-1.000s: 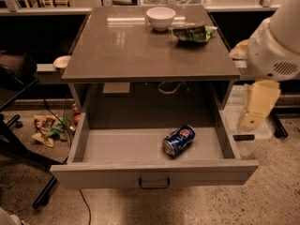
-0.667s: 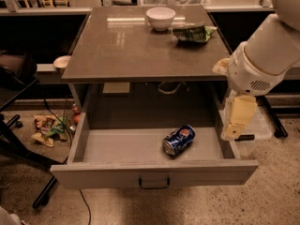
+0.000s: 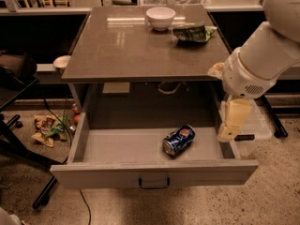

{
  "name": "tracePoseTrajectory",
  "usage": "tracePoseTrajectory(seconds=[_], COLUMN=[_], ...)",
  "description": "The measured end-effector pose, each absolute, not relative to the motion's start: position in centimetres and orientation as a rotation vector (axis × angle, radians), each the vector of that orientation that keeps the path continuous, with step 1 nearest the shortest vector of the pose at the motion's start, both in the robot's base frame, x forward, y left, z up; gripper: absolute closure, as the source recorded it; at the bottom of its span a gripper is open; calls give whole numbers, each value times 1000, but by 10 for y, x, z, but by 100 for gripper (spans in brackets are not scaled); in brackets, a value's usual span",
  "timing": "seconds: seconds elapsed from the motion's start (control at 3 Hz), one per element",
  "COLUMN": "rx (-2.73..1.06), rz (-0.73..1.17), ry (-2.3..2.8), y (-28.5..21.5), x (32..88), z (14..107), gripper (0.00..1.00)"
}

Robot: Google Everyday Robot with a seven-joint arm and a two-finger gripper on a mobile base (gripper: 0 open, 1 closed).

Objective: Pick pepsi can from top drawer and place on counter

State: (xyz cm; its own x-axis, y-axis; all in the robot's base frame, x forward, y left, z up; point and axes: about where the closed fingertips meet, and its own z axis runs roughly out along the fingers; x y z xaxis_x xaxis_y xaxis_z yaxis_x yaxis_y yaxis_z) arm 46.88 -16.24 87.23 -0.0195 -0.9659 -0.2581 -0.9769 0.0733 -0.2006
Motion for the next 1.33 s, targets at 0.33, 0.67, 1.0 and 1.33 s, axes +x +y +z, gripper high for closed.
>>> tracePoseTrajectory(seconds=[0.33, 0.67, 1.0, 1.33], rx=[-1965, -1982, -1991, -2012], rz=[128, 207, 307, 309], ry=[1990, 1945, 1895, 1890], y=[-153, -144, -131, -128], x=[483, 504, 531, 539], z=[832, 789, 745, 733], gripper=[0, 0, 0, 0])
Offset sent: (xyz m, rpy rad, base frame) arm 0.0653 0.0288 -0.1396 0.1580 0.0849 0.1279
